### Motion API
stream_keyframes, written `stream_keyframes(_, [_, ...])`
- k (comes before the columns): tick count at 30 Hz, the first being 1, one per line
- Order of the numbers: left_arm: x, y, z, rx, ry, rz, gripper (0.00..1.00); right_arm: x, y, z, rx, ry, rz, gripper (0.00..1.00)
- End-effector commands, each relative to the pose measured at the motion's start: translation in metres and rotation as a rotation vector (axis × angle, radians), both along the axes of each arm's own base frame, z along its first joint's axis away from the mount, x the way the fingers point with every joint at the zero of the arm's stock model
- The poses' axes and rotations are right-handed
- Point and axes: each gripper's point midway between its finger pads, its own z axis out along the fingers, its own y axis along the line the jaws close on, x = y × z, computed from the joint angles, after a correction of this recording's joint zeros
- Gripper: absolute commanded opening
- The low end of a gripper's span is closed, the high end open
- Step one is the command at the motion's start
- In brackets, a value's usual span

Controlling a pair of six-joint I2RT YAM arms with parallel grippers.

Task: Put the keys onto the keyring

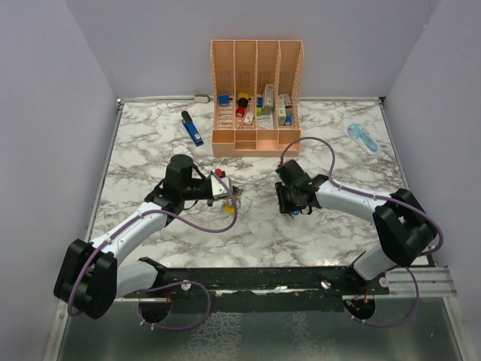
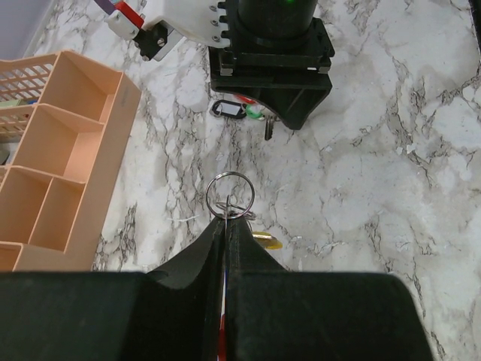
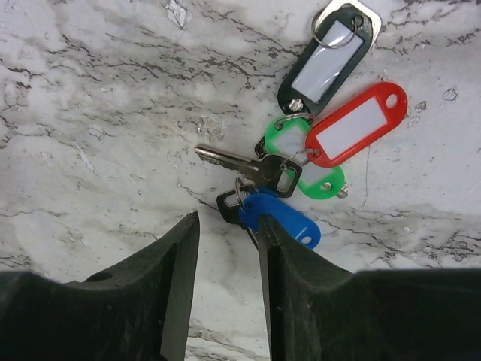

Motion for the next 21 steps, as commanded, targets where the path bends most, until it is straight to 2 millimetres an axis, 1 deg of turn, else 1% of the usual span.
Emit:
stream_keyframes(1, [-0.001, -0.003, 0.015, -0.039, -0.042, -0.020, 0.00, 0.012, 0.004, 0.000, 0.016, -0.047, 0.009, 0.37])
stream_keyframes(8, [-0.001, -0.004, 0.015, -0.044, -0.037, -0.021, 0.00, 0.020, 0.000, 0.001, -0.011, -0.080, 0.020, 0.33])
stream_keyframes(10, [-0.001, -0.004, 0.015, -0.045, -0.034, -0.021, 0.00, 0.021, -0.002, -0.001, -0.020, -0.080, 0.017, 0.30])
stream_keyframes(13, [-0.001, -0.004, 0.015, -0.046, -0.033, -0.020, 0.00, 0.022, -0.002, -0.002, -0.021, -0.083, 0.019, 0.23])
stream_keyframes(17, [-0.001, -0.004, 0.014, -0.047, -0.032, -0.019, 0.00, 0.024, -0.004, -0.003, -0.034, -0.086, 0.015, 0.19])
stream_keyframes(19, [0.000, -0.004, 0.015, -0.048, -0.035, -0.018, 0.00, 0.025, -0.005, -0.002, -0.043, -0.089, 0.013, 0.13])
stream_keyframes(20, [0.000, -0.004, 0.015, -0.048, -0.034, -0.016, 0.00, 0.026, -0.007, -0.001, -0.049, -0.097, 0.006, 0.04])
stream_keyframes(21, [0.000, -0.004, 0.015, -0.048, -0.033, -0.015, 0.00, 0.027, -0.008, 0.001, -0.052, -0.102, 0.000, 0.02])
